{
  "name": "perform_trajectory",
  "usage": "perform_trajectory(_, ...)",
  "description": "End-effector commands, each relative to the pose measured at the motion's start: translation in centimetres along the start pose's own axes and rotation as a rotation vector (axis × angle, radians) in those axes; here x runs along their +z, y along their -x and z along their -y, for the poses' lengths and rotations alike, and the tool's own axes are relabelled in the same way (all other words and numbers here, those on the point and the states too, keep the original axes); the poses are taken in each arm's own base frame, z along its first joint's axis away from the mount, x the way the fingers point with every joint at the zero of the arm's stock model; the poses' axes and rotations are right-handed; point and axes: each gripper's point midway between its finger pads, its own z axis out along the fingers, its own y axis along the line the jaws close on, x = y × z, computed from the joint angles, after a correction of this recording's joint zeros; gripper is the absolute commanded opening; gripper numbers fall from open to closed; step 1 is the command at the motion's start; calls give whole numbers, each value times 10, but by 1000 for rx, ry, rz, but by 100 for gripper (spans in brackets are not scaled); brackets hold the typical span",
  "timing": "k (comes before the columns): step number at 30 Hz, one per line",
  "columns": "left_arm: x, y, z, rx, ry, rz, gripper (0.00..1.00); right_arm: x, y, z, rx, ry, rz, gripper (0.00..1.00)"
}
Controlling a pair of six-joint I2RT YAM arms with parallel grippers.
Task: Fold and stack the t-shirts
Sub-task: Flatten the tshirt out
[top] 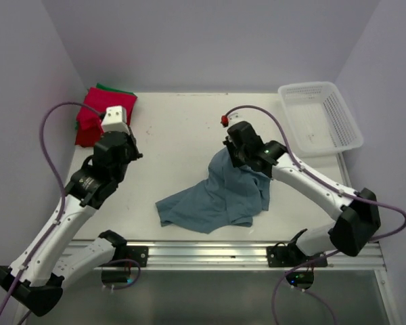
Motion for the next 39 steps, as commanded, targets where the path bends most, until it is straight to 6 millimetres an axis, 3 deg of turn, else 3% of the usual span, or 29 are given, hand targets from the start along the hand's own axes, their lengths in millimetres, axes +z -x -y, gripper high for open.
perform_trajectory(1, 22, -4, -2, -49, 37, 79, 0, 29, 8, -17, 53, 34, 32, 0)
perform_trajectory(2, 26, -8, 1, -61, 30, 77, 0, 48, -6, -23, 39, 39, -24, 0)
perform_trajectory(3, 31, -22, 7, -66, -2, 44, 0, 55, -7, -27, 38, 49, -39, 0)
perform_trajectory(5, 34, -26, 27, -84, -109, 38, 0, 69, -16, -34, 27, 60, -84, 0)
perform_trajectory(6, 31, -42, 50, -78, -242, -19, 0, 80, -18, -36, 20, 53, -102, 0)
perform_trajectory(8, 25, -52, 81, -83, -416, -59, 0, 90, -17, -36, 15, 37, -103, 0)
perform_trajectory(9, 17, -75, 104, -79, -536, -144, 0, 99, -12, -37, 18, 26, -99, 0)
perform_trajectory(10, 19, -75, 106, -80, -538, -140, 0, 103, -18, -38, 11, 22, -118, 0)
perform_trajectory(14, -17, -124, 159, -40, -728, -230, 0, 128, -10, -38, 55, 35, -130, 0)
perform_trajectory(15, -19, -143, 163, -32, -739, -264, 0, 133, -6, -47, 83, 95, -124, 0)
perform_trajectory(17, -41, -155, 191, -35, -851, -260, 0, 147, 0, -52, 128, 173, -131, 0)
perform_trajectory(18, -43, -171, 199, -15, -856, -287, 0, 149, 2, -66, 133, 264, -145, 0)
perform_trajectory(19, -66, -181, 217, 6, -934, -303, 0, 157, -1, -68, 136, 296, -163, 0)
perform_trajectory(21, -75, -193, 235, 21, -950, -301, 0, 156, 12, -89, 156, 444, -168, 0)
perform_trajectory(22, -83, -198, 243, 22, -973, -309, 0, 164, 8, -90, 176, 483, -193, 0)
perform_trajectory(23, -98, -202, 254, 27, -1013, -311, 0, 164, 19, -93, 187, 521, -178, 0)
perform_trajectory(26, -116, -214, 273, 45, -1026, -300, 0, 176, 20, -92, 225, 570, -214, 0)
perform_trajectory(29, -123, -223, 295, 61, -1023, -297, 0, 186, 9, -88, 213, 560, -262, 0)
perform_trajectory(31, -118, -245, 302, 116, -974, -319, 0, 188, 3, -85, 213, 557, -280, 0)
perform_trajectory(32, -109, -241, 306, 119, -920, -287, 1, 190, -3, -84, 215, 557, -292, 0)
perform_trajectory(33, -99, -258, 303, 165, -865, -303, 6, 190, -4, -83, 217, 555, -291, 0)
perform_trajectory(35, -78, -259, 299, 193, -744, -251, 9, 191, -11, -78, 214, 544, -300, 0)
perform_trajectory(36, -61, -264, 291, 230, -655, -215, 21, 191, -12, -74, 207, 530, -301, 0)
perform_trajectory(39, -43, -274, 282, 315, -559, -175, 43, 188, -14, -67, 182, 493, -309, 0)
